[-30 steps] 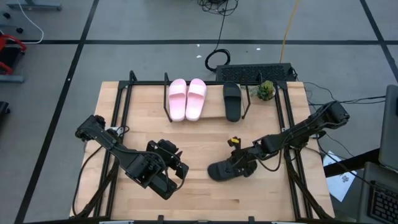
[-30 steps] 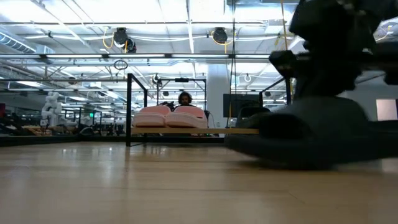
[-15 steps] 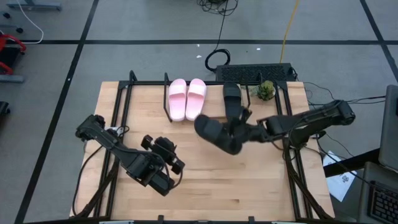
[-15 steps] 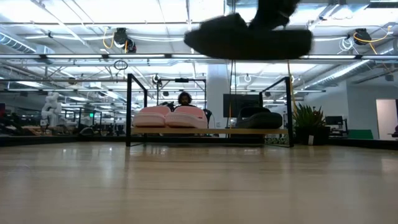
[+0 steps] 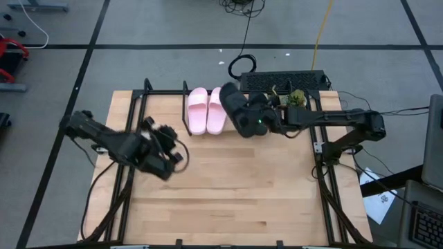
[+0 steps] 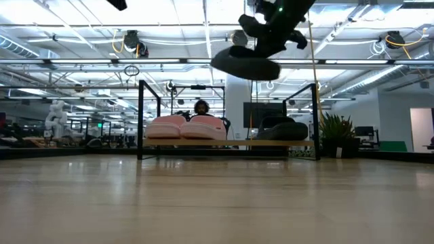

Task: Pick and place slides into the shelf
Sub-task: Put the black slipper on the shelf

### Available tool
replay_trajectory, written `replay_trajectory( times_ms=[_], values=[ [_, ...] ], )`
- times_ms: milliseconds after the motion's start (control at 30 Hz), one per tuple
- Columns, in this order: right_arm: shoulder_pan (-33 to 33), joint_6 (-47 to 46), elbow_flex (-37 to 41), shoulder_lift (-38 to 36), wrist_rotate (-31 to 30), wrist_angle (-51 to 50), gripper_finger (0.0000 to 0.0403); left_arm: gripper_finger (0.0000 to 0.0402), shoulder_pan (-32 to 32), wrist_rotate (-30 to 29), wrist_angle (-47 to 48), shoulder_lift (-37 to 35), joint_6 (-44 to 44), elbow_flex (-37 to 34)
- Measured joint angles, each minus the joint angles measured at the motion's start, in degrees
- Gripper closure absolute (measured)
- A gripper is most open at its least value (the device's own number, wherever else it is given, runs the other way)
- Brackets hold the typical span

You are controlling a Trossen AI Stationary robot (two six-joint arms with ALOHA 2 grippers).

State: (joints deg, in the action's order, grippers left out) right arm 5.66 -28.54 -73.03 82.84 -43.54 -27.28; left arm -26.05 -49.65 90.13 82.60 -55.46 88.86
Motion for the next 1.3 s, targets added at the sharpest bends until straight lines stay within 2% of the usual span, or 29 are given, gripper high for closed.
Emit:
replay_trajectory(
  times_ms=[300, 567, 967, 1300],
  values=[
    [1.41, -15.63, 0.00, 4.24, -4.44, 1.83, 0.0403, 0.0316, 8.31, -0.55, -0.04, -16.24, 14.83, -6.18],
    [4.46, -23.59, -0.04, 7.86, -4.40, 0.99, 0.0403, 0.0316, 12.45, -0.53, -0.11, -24.43, 21.29, -6.76],
    [9.23, -26.56, -0.04, 14.49, 0.53, 2.14, 0.0403, 0.0316, 14.93, -0.52, -0.14, -26.78, 28.54, -6.76],
    [11.85, -25.36, -0.04, 14.82, 1.73, 1.20, 0.0403, 0.0316, 16.52, -4.31, -0.14, -26.38, 29.94, -6.76]
  ],
)
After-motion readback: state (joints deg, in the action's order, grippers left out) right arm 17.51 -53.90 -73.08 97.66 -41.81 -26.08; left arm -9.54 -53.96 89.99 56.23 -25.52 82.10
